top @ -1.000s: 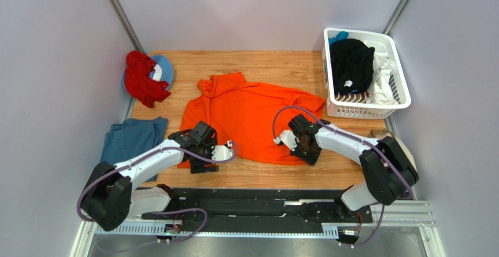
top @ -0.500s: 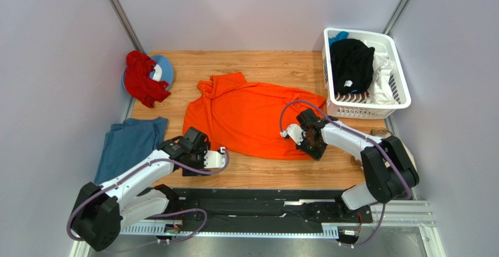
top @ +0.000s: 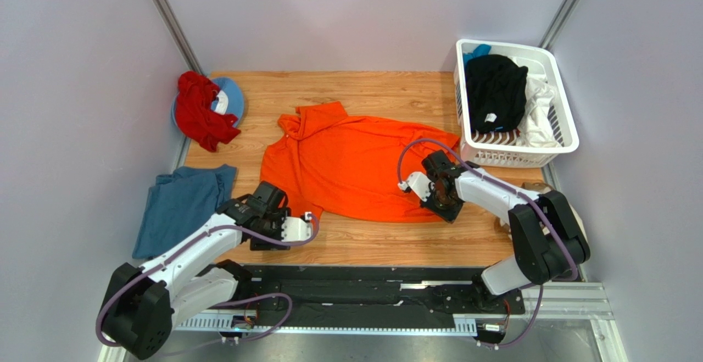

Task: Fold and stack the t-shirts
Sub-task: Flatten the tshirt out

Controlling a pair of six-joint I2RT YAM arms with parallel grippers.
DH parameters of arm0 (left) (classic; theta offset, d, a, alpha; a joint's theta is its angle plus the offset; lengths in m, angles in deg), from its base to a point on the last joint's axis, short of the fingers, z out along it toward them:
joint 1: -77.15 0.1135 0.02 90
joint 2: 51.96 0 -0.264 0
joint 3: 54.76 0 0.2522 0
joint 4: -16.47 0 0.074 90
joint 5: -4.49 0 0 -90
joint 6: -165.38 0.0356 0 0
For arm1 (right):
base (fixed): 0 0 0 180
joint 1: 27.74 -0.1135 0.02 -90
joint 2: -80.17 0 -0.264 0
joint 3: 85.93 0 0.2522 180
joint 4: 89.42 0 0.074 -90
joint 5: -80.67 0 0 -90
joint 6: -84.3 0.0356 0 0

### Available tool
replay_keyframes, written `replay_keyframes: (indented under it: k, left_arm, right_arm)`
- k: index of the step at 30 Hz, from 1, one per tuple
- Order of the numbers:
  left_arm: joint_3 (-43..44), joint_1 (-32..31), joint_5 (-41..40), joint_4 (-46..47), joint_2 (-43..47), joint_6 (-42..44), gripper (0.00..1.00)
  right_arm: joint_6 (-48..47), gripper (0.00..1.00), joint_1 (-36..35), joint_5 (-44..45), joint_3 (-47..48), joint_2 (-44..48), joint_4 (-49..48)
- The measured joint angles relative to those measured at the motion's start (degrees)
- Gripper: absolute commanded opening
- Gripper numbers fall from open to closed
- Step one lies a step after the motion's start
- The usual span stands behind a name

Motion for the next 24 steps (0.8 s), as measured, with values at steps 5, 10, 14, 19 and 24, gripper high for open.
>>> replay_keyframes:
  k: [5, 10, 14, 19, 24]
  left_arm:
    - [-0.04, 0.0, 1.11, 0.63, -3.15, 0.22, 0.61]
    - [-0.02, -0.02, 1.51, 1.31, -4.94, 0.26, 0.56]
    - [0.66, -0.02, 1.57, 1.31, -6.99, 0.22, 0.44]
    - [1.68, -0.02, 1.64, 2.08, -9.88, -0.22, 0.0]
    - [3.08, 0.09, 1.7, 3.72, -11.93, -1.6, 0.0]
  right_arm:
    - [-0.44, 0.0, 0.28, 1.33, 0.0, 0.02, -0.44]
    - [-0.59, 0.0, 0.37, 2.01, 0.04, 0.04, -0.46]
    - [-0.57, 0.0, 0.37, 2.14, 0.44, 0.09, -0.28]
    - [-0.52, 0.0, 0.37, 2.19, 0.81, 0.39, -0.02]
    - [-0.28, 0.0, 0.37, 2.12, 0.81, 2.01, 0.61]
